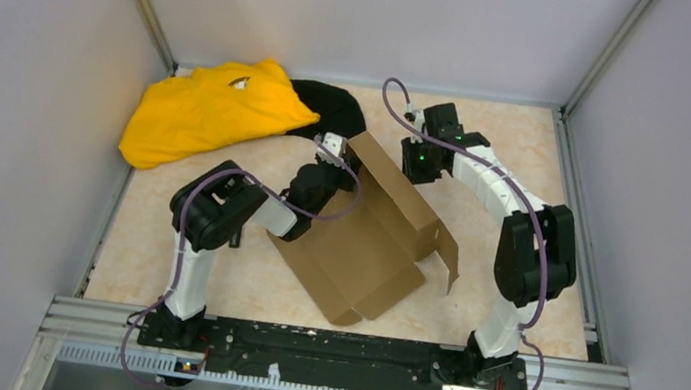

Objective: Fold the paper box

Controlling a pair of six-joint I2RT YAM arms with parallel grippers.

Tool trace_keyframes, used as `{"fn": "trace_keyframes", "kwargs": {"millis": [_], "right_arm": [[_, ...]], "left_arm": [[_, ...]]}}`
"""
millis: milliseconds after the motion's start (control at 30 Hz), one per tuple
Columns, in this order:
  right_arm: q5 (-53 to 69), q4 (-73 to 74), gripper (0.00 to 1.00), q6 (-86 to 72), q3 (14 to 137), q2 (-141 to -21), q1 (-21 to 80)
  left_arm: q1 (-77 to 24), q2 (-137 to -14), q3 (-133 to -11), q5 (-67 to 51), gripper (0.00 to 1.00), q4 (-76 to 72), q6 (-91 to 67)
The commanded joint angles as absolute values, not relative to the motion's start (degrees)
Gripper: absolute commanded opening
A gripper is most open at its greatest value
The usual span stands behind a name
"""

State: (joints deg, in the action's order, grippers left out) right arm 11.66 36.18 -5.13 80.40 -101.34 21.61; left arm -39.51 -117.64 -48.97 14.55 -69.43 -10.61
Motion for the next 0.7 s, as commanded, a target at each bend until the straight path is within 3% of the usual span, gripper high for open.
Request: {"fn": "trace_keyframes", "kwargs": {"millis": [0,267,667], "right_arm": [[14.8,37.97,0.18,-4.75,79.83,-98.35,22.63],[3.53,32.76,0.19,-7.08,75.25,-94.85,21.55],[-6.98,17.73,0.3,-13.2,57.33,-81.63,14.69]], "left_arm": [[-39.19,-117.39,-49.77,19.81,0.3,-69.45,-11.25],[-39.47,-115.76,-47.99,19.85,0.3,-69.17,-11.43],[-39.66,-112.1,-43.51,21.36,0.31,-68.76,-10.54]]}}
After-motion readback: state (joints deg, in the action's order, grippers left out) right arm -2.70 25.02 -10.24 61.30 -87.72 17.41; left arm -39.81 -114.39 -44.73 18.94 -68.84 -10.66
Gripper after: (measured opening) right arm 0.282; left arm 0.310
